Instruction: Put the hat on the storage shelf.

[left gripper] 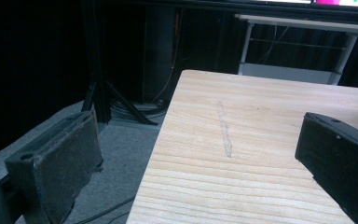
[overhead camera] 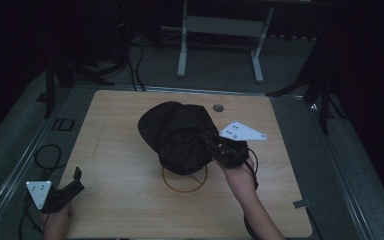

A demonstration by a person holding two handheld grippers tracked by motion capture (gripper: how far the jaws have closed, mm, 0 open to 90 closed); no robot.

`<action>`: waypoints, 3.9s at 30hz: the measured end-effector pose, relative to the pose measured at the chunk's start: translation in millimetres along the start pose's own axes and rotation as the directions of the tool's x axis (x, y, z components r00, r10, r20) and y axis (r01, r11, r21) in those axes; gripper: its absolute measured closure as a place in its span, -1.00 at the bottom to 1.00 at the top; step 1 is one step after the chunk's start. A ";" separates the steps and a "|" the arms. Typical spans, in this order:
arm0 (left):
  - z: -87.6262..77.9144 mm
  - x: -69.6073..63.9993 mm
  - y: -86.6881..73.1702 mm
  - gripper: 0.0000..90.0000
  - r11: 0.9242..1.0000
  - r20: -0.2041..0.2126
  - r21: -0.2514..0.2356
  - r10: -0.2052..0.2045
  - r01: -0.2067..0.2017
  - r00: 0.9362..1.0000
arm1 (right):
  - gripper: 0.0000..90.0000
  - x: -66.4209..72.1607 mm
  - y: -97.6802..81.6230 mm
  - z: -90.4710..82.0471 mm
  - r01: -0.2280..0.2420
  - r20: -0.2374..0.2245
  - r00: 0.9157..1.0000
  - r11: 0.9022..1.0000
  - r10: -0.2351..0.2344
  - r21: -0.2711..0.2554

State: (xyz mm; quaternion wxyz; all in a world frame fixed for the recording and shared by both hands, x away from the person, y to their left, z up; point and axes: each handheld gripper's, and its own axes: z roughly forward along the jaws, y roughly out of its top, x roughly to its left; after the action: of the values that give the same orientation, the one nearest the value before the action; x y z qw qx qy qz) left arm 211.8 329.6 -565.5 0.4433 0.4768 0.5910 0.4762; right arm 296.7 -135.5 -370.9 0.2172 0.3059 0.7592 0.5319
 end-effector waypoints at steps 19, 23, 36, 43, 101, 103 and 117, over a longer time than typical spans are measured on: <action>0.0 0.0 -0.1 -0.99 1.000 0.002 -0.001 -0.003 0.003 1.000 | 0.34 0.9 -9.7 11.3 0.001 -0.023 1.000 0.999 0.000 0.039; 0.0 0.1 0.0 -0.99 1.000 0.002 0.000 -0.004 0.004 1.000 | 0.30 -0.7 -7.5 8.2 -0.005 -0.027 1.000 0.999 0.006 0.031; -0.1 0.0 -0.1 -0.99 1.000 0.002 -0.002 -0.002 0.002 1.000 | 0.03 -17.7 -2.7 -11.7 -0.005 0.010 1.000 1.000 0.005 0.005; -0.1 -0.1 -0.1 -0.99 1.000 0.001 0.000 0.001 -0.001 1.000 | -0.14 -29.9 -7.6 -20.9 0.008 0.040 0.999 1.000 -0.008 0.017; 0.0 -1.2 -0.1 -0.99 1.000 -0.004 0.000 0.005 -0.005 1.000 | -0.72 -144.9 -202.9 -94.7 -0.208 0.415 0.897 0.973 0.149 0.100; 0.0 -1.1 -0.1 -0.99 1.000 -0.004 0.000 0.004 -0.004 1.000 | -0.72 -145.6 -207.4 -97.1 -0.216 0.425 0.893 0.971 0.151 0.107; 0.0 -0.9 0.0 -0.99 1.000 0.000 0.001 0.004 -0.004 1.000 | -0.72 -144.3 -229.8 -114.2 -0.265 0.501 0.844 0.961 0.192 0.078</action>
State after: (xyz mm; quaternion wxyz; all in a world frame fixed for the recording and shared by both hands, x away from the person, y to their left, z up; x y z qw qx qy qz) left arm 211.9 328.7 -565.5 0.4419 0.4784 0.5904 0.4768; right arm 272.0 -369.7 -547.7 0.3142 0.5335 0.6738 0.4032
